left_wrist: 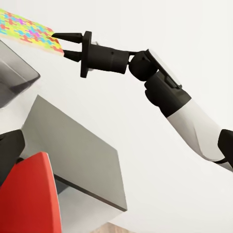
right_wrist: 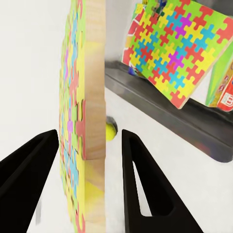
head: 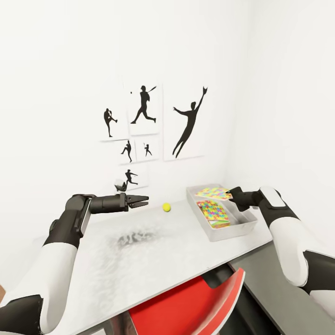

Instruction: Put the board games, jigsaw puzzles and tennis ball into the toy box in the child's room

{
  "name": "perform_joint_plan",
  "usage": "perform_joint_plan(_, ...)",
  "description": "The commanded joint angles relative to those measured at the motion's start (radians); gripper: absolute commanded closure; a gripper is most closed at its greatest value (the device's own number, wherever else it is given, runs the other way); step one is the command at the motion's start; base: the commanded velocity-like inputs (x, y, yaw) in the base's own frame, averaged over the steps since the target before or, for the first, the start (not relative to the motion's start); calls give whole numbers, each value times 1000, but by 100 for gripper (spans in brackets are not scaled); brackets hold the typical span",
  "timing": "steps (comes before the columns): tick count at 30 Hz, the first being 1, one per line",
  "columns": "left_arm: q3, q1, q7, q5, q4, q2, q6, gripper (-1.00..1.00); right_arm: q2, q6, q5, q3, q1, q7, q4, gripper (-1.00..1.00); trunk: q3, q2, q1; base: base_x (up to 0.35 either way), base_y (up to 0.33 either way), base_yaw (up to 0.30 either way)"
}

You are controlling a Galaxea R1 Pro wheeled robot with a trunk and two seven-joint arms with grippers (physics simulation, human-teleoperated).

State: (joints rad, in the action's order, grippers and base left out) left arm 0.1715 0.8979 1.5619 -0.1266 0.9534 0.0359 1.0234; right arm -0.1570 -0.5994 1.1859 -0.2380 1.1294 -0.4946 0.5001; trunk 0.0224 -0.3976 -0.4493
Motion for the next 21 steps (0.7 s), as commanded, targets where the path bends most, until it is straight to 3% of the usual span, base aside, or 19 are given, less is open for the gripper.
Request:
perform_joint_plan(1,2,1,9,-10,1,-1,10,-100,0,-1,10,-3,0,-10,2,100,3,-2,-1,21,-8,25)
perform_joint_plan(21,2,1,9,-10,1,-1,9,-100,-1,-5,11,-3,0,-9,2,100,16,-2,-1,27,-35,3)
